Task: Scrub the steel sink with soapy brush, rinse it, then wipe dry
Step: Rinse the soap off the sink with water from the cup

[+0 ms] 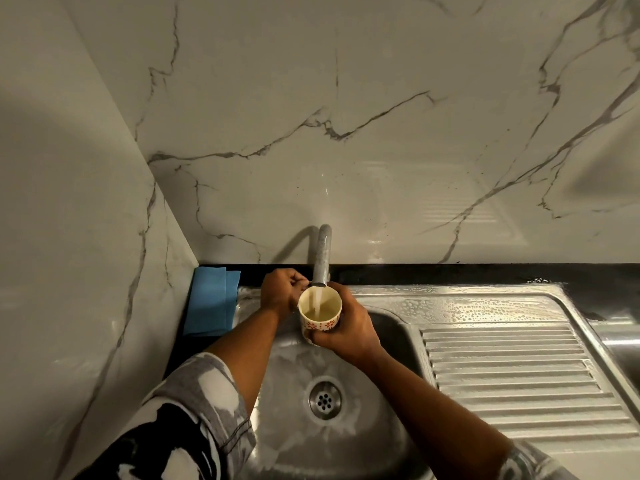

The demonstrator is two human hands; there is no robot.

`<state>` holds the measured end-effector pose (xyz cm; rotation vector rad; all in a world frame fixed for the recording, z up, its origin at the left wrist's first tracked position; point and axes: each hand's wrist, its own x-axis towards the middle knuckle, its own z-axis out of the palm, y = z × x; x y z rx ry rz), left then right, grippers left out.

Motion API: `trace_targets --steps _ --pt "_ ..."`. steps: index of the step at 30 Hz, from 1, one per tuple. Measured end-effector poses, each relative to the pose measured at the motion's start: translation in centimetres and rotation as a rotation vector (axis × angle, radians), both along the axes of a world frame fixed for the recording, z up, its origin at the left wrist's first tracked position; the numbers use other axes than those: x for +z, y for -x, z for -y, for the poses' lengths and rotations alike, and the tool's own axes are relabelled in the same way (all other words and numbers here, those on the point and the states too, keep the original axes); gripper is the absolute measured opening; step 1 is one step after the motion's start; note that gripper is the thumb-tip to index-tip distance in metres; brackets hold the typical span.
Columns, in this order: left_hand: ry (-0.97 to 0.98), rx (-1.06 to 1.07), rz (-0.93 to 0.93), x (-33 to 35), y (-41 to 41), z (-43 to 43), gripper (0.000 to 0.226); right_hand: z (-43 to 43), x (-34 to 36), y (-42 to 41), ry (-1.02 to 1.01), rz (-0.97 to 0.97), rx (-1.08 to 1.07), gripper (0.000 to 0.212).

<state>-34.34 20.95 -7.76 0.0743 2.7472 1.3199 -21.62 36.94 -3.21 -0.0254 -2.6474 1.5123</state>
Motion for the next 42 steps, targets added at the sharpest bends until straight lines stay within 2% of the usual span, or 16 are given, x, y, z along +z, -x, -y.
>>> trace_targets --steps 11,16,21,28,34,37,40,42 --pt "0.117 0.036 0.071 0.4 0.5 -0.2 0.017 0.5 -0.6 -0.6 0.023 0.011 -0.046 0.088" --pt "0.066 0.132 0.042 -1.3 -2.3 1.5 0.011 0.6 -0.6 -0.9 0.031 0.007 -0.063 0.086" --pt "0.123 0.093 0.047 -1.6 -4.9 2.4 0.009 0.8 -0.2 -1.1 0.023 0.005 -0.065 0.084" --pt "0.122 0.080 0.112 -0.8 -7.3 1.9 0.017 1.2 0.2 -1.1 0.033 0.047 -0.104 0.094" --pt "0.027 0.221 0.183 -1.2 -7.7 2.6 0.025 1.4 -0.4 -1.2 0.059 0.078 -0.149 0.099" --pt "0.089 0.184 0.174 -0.6 -8.3 2.7 0.024 1.6 -0.5 -1.3 0.080 0.082 -0.155 0.099" --pt "0.134 0.122 0.147 0.0 -9.3 2.8 0.054 1.8 -0.5 -1.3 0.078 0.086 -0.155 0.102" --pt "0.139 0.111 0.132 0.6 -10.0 2.7 0.056 2.0 -0.4 -1.3 0.071 0.083 -0.155 0.101"
